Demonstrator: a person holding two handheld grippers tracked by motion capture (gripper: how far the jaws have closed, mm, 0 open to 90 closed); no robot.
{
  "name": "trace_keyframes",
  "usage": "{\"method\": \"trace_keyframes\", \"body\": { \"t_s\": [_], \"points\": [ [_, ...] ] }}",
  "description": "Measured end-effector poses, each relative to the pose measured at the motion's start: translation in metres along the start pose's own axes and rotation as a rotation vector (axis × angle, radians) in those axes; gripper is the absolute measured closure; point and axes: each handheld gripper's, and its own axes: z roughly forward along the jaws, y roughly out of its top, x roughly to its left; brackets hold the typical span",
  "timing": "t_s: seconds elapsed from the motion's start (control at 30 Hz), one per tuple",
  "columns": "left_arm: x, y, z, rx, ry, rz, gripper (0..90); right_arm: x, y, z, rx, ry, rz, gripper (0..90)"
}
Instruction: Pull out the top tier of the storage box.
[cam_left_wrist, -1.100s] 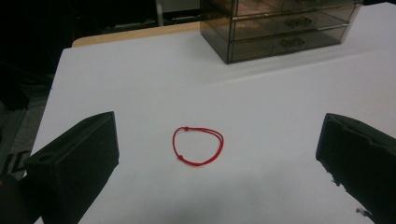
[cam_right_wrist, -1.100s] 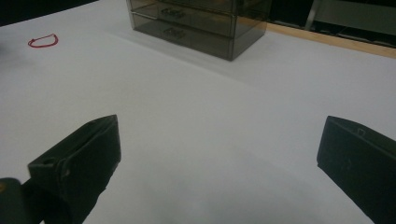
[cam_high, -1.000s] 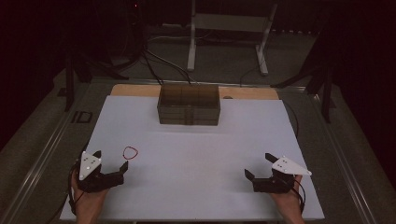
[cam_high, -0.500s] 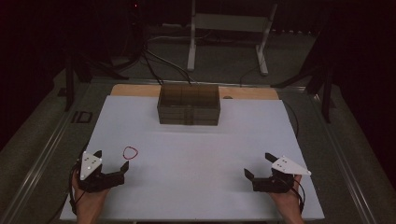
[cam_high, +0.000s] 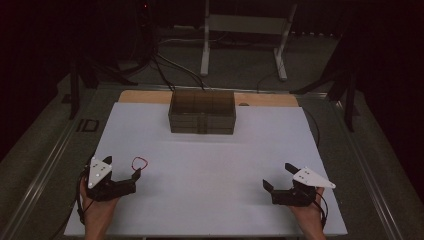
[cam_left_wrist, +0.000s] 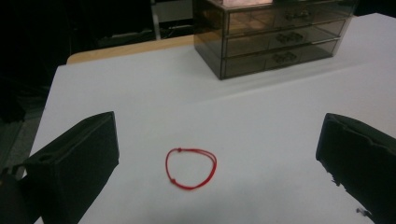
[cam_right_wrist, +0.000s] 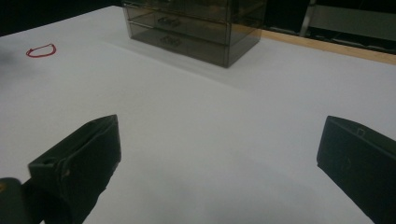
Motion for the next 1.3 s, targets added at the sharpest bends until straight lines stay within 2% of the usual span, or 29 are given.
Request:
{"method": "trace_keyframes", "body": {
  "t_s": [0.2,0.5,1.3],
  "points": [
    [-0.004,0.014,0.007,-0.004,-0.01,0.041,0.8,-0.001,0.0,-0.001,-0.004,-0.007,0.006,0.0],
    [-0.009,0.027,0.019,-0.016,-0.013,0.062,0.8,-0.002,0.0,-0.001,-0.005,-0.006,0.011,0.0],
    [-0.008,0.044,0.045,-0.025,-0.009,0.067,0.8,-0.002,0.0,0.0,0.001,-0.005,0.009,0.0]
  ]
}}
